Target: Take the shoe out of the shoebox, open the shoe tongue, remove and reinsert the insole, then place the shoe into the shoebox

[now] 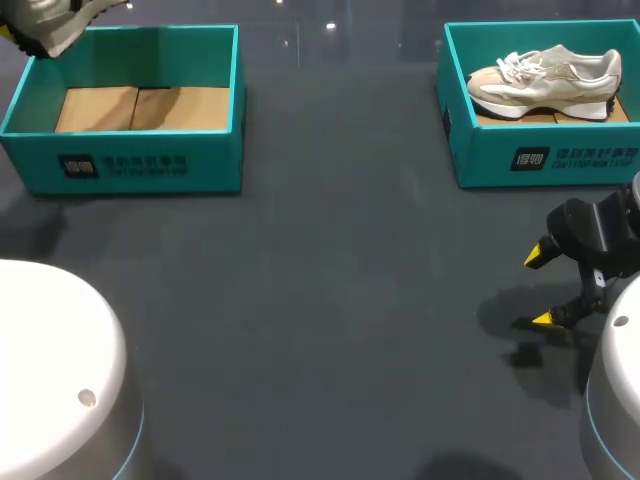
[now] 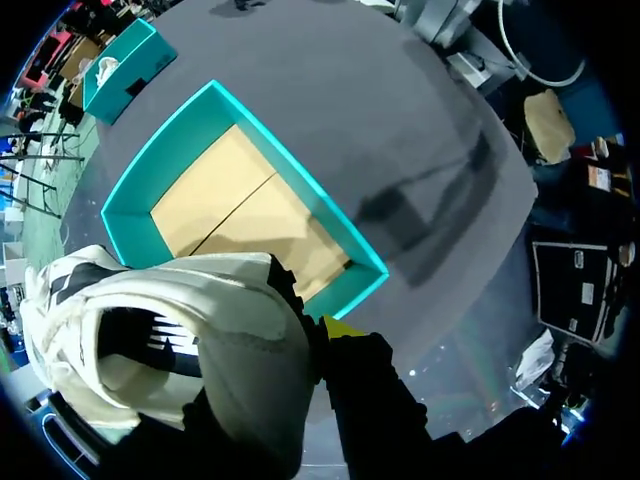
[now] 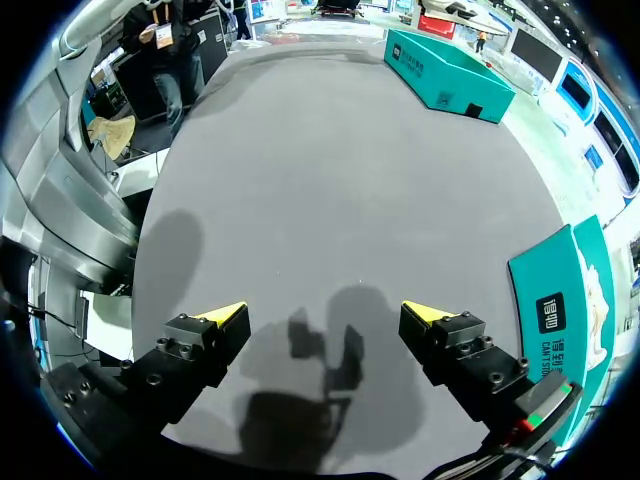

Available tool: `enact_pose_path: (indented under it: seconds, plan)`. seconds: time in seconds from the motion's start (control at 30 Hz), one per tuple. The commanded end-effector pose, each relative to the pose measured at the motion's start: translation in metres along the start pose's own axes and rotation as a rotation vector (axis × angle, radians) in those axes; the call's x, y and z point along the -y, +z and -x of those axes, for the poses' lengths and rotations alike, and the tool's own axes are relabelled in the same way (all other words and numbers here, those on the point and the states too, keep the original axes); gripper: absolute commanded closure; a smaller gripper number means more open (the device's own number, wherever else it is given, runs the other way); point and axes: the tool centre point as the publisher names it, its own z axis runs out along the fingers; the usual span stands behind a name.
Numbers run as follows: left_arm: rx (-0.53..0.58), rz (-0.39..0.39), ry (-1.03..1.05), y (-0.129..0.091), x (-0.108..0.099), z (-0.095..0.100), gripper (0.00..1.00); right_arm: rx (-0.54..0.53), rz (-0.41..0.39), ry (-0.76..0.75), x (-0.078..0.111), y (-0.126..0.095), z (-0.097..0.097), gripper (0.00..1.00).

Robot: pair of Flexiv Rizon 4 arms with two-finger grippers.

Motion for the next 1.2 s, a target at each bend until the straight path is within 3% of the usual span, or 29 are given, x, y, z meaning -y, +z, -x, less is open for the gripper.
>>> enact_pose_path:
  seconds: [0.03, 0.27, 0.33, 0.77, 1.07, 1.2]
  plan:
    - [-0.009, 0.019, 0.122, 0.003, -0.003, 0.001, 1.0, 0.003, -0.003, 0.0, 0.0, 0.0, -0.002, 0.0]
    - [-0.09, 0.033, 0.51, 0.016, -0.022, 0.004, 1.0, 0.003, -0.003, 0.0, 0.0, 0.0, -0.002, 0.0]
    - [-0.115, 0.077, 0.62, 0.017, -0.028, 0.002, 1.0, 0.003, -0.003, 0.0, 0.0, 0.0, -0.002, 0.0]
    - [-0.115, 0.077, 0.62, 0.017, -0.028, 0.002, 1.0, 0.003, -0.003, 0.0, 0.0, 0.0, -0.002, 0.0]
    - [-0.153, 0.145, 0.814, 0.041, -0.045, 0.011, 1.0, 0.003, -0.003, 0.0, 0.0, 0.0, -0.002, 0.0]
    - [-0.161, 0.107, 0.908, 0.045, -0.051, 0.013, 1.0, 0.003, -0.003, 0.0, 0.0, 0.0, -0.002, 0.0]
